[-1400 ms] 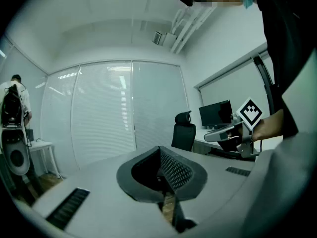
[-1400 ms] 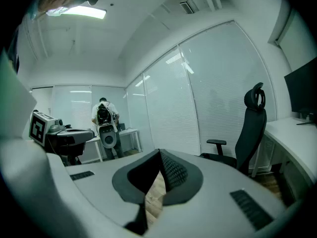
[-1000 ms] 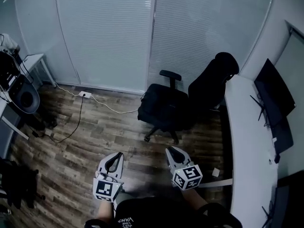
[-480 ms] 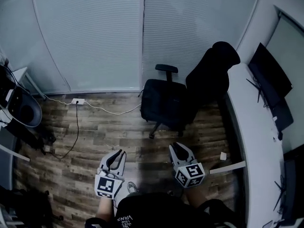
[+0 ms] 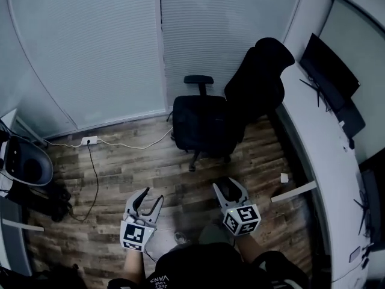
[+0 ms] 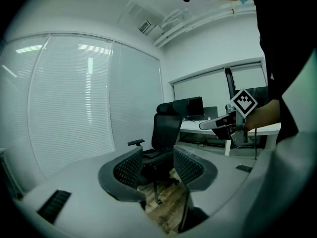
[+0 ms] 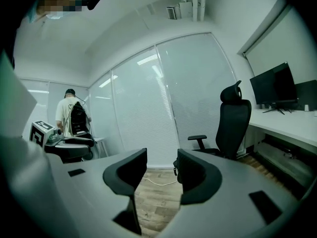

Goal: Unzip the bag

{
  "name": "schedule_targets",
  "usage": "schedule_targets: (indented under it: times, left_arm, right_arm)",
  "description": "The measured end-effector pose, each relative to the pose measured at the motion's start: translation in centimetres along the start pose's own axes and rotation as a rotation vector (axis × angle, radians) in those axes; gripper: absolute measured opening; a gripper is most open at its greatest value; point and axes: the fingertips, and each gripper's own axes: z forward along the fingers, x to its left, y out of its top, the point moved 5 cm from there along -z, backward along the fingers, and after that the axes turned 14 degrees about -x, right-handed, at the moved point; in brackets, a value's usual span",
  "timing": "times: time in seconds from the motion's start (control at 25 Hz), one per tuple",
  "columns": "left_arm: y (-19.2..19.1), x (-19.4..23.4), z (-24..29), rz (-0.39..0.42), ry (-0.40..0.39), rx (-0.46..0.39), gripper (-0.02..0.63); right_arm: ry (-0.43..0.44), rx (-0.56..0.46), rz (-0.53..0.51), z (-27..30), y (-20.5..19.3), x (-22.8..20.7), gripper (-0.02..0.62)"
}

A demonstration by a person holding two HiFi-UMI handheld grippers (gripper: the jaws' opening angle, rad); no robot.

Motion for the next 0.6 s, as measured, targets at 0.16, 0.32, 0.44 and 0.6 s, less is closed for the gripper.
schedule_targets:
  times: [0.16, 0.32, 0.44, 0.6]
  left_arm:
    - [-1.1, 0.4, 2.3, -0.007, -0.052, 0.018, 0.202]
    - [-1.1, 0.3, 5.8, -0.004, -0.074, 0.013, 0.204]
    - [-1.2, 1.0, 8.1, -0.001, -0.083, 0.009, 0.204]
    - [-1.8, 2.1, 11.4, 0.003, -0.086, 0.017, 0.209]
  right_arm:
    - [-0.038, 0.011, 0.004, 0.6, -0.1, -1.4, 0.176]
    - [-0.066, 0.012, 0.005, 1.7, 0.3, -4.3, 0.178]
    - [-0.071, 0.024, 0.009, 3.3, 0.0, -5.9, 0.179]
    - [-0.065, 0.038, 0.019, 5.8, -0.3, -7.8, 0.179]
